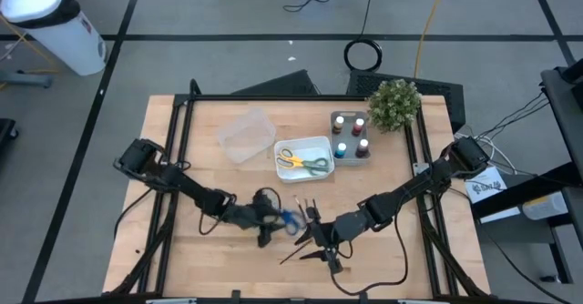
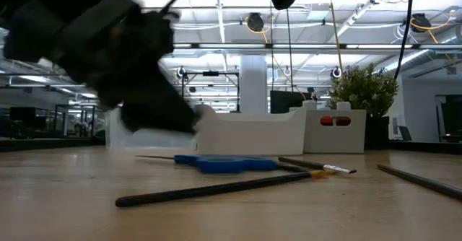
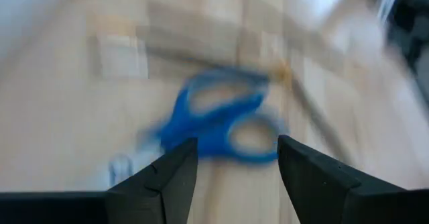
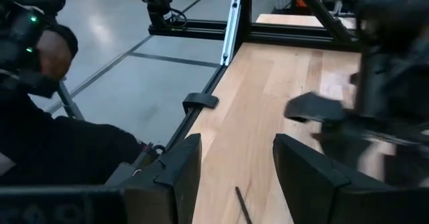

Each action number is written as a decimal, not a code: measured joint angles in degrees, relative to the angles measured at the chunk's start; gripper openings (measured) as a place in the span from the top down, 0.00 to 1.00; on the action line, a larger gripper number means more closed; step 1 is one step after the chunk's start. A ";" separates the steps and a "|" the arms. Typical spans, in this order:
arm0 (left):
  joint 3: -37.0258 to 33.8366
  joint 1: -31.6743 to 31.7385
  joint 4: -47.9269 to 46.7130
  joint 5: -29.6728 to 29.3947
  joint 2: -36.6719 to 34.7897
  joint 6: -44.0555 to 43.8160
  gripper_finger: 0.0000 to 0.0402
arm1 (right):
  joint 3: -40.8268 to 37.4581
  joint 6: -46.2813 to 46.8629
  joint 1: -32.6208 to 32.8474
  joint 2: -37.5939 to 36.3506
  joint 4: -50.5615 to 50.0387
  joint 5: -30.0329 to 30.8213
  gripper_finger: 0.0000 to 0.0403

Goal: Pick & Place Paint Supplies
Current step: Put the blue scissors in the white bin

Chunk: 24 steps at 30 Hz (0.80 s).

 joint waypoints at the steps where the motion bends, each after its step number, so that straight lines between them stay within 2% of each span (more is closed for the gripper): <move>1: 0.16 0.51 3.16 -1.72 -0.01 1.98 0.47 | 0.00 0.01 0.00 0.00 -0.02 0.05 0.58; 4: 0.20 2.25 9.83 -4.60 -0.10 6.02 0.47 | 0.00 1.40 0.00 0.00 -1.51 3.75 0.58; 9: 0.62 4.03 13.25 -1.90 -2.64 10.77 0.47 | 0.00 7.45 0.20 0.00 -11.21 21.13 0.58; 11: 0.60 4.00 12.98 -0.03 -4.37 13.71 0.47 | 0.00 9.55 -0.31 0.30 -15.59 25.23 0.58; 14: 0.58 3.58 10.98 -0.35 -7.98 18.21 0.47 | 0.02 13.26 -2.30 3.01 -17.74 25.01 0.58; 21: 0.57 3.30 8.98 -2.00 -17.23 26.50 0.47 | 0.02 13.52 -6.34 11.49 -18.07 21.55 0.58; 24: 0.59 3.30 9.00 -2.02 -21.05 29.54 0.47 | 0.02 13.75 -7.62 13.52 -17.67 18.18 0.58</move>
